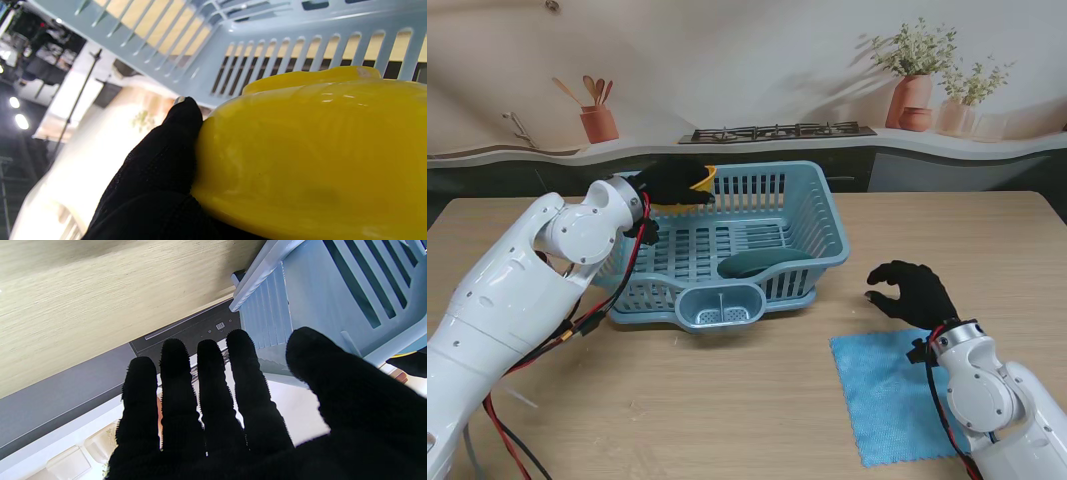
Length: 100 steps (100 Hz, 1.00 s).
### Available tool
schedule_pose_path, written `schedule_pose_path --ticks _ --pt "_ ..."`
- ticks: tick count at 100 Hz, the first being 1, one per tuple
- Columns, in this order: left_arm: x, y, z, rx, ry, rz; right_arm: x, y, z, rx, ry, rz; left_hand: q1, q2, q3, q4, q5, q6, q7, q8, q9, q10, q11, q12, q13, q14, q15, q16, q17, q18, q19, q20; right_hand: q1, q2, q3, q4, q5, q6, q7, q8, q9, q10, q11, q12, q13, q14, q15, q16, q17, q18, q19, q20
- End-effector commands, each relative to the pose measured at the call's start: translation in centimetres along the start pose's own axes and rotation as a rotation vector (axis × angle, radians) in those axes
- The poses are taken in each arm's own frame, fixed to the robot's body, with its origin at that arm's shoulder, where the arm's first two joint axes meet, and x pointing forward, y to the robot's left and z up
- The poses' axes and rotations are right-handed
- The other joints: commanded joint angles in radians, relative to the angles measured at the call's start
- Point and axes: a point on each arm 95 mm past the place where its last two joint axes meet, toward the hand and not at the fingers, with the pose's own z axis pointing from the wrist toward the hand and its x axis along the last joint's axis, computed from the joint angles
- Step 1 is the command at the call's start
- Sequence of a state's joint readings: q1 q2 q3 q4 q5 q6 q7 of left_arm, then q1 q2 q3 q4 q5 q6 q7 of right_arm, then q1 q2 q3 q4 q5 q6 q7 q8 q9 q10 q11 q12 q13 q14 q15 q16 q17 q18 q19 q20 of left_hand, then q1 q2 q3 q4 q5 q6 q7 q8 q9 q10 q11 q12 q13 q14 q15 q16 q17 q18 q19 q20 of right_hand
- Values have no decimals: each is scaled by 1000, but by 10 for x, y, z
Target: Clear dishes and wipe the table
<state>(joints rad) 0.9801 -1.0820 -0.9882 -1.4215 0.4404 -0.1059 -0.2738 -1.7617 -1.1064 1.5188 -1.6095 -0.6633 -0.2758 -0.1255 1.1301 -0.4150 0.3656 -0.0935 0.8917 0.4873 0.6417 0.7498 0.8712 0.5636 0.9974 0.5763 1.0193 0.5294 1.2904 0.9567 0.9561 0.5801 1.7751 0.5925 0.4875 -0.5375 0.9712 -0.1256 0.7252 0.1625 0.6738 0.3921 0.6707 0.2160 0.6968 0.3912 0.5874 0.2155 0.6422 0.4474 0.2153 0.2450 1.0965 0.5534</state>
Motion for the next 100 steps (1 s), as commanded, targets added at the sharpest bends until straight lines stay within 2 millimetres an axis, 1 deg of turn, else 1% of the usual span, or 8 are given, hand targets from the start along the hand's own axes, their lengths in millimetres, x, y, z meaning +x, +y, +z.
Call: schedule_pose_path --ticks 1,45,86,100 --pt "4 -2 8 -9 1 -10 0 -3 -2 13 -2 2 79 8 158 -6 38 -171 11 -10 33 20 10 8 11 79 11 -4 43 -134 182 -25 11 8 7 41 -18 8 -6 6 -20 -11 -11 -11 -22 -20 -10 -8 -14 -31 -10 8" --pt "-3 17 38 -89 -58 -20 -1 -4 -2 10 -7 4 71 -3 177 -9 47 -166 6 -37 39 21 3 6 15 90 -2 -12 42 -115 172 -12 10 10 5 41 -18 8 -7 7 -21 -9 -11 -11 -24 -19 -11 -8 -16 -32 -12 9" --pt "-2 34 57 -148 -88 -29 -3 -4 -2 7 -8 3 57 -13 198 -14 56 -164 4 -71 46 20 -10 0 13 105 -35 -28 31 -86 145 -2 10 9 6 41 -18 8 -8 7 -20 -10 -11 -11 -25 -20 -11 -9 -16 -34 -12 9" --pt "-4 40 63 -176 -100 -28 -3 -4 -2 7 -9 3 55 -12 199 -15 56 -166 6 -73 47 19 -12 -1 13 105 -35 -29 31 -82 142 0 10 11 5 41 -17 8 -8 7 -21 -9 -11 -11 -25 -19 -11 -9 -16 -30 -12 10"
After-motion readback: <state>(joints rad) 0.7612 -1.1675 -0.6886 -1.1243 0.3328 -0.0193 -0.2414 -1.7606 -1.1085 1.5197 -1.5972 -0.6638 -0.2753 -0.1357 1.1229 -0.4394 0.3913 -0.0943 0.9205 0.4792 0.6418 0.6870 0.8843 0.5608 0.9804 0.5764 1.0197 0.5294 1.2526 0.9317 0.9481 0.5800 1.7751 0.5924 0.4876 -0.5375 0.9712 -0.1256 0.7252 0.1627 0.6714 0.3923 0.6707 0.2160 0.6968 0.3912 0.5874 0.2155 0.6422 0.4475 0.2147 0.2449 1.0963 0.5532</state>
